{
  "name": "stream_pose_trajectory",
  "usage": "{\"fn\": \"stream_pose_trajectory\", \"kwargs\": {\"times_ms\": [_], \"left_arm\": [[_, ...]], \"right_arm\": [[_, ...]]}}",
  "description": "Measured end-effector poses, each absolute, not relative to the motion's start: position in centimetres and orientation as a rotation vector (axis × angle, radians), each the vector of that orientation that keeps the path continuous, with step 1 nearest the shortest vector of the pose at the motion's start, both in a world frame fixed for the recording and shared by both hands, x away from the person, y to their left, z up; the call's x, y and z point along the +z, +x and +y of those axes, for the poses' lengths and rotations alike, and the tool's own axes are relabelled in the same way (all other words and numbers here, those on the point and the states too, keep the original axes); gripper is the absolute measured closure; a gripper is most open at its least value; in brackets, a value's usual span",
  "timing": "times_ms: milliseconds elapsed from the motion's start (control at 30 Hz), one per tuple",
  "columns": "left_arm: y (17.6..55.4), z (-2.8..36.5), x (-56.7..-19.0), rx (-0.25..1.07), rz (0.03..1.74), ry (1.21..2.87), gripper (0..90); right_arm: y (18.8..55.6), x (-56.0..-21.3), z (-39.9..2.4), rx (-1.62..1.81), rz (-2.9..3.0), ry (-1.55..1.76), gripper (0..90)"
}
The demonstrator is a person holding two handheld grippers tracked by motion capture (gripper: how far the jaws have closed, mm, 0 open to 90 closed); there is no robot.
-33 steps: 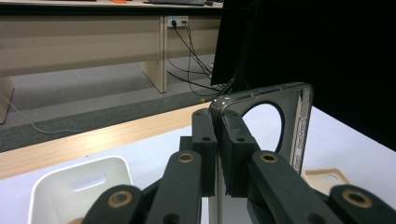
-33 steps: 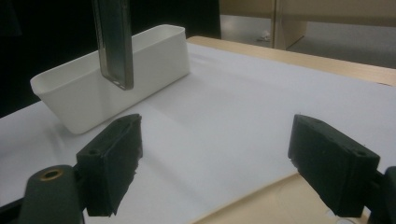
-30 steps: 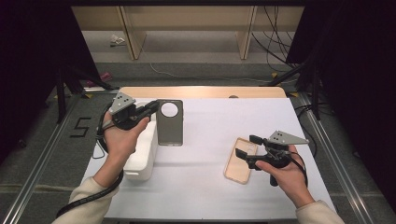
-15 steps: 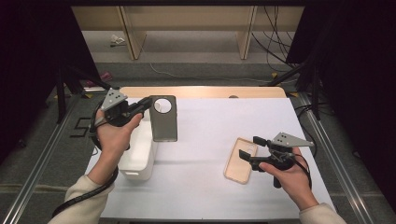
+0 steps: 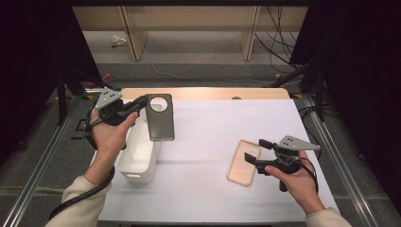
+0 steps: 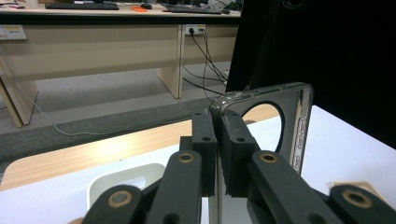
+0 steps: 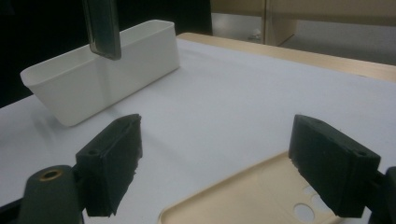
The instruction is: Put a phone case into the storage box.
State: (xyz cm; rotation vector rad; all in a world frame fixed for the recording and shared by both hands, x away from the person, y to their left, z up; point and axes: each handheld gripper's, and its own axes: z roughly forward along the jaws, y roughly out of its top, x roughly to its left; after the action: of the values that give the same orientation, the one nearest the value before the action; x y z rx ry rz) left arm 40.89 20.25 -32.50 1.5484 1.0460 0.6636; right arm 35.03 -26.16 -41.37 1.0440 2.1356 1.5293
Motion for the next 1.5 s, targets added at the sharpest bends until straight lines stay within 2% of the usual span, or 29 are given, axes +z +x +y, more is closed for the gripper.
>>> {"fn": "stream_pose_trajectory", "kwargs": {"times_ms": [1500], "left_arm": [[44.7, 24.5, -32.0, 0.718, 1.089, 1.555, 84.9]], "right_arm": [[34.5, -41.5, -27.8, 1.510, 2.097, 1.089, 17.7]]}}
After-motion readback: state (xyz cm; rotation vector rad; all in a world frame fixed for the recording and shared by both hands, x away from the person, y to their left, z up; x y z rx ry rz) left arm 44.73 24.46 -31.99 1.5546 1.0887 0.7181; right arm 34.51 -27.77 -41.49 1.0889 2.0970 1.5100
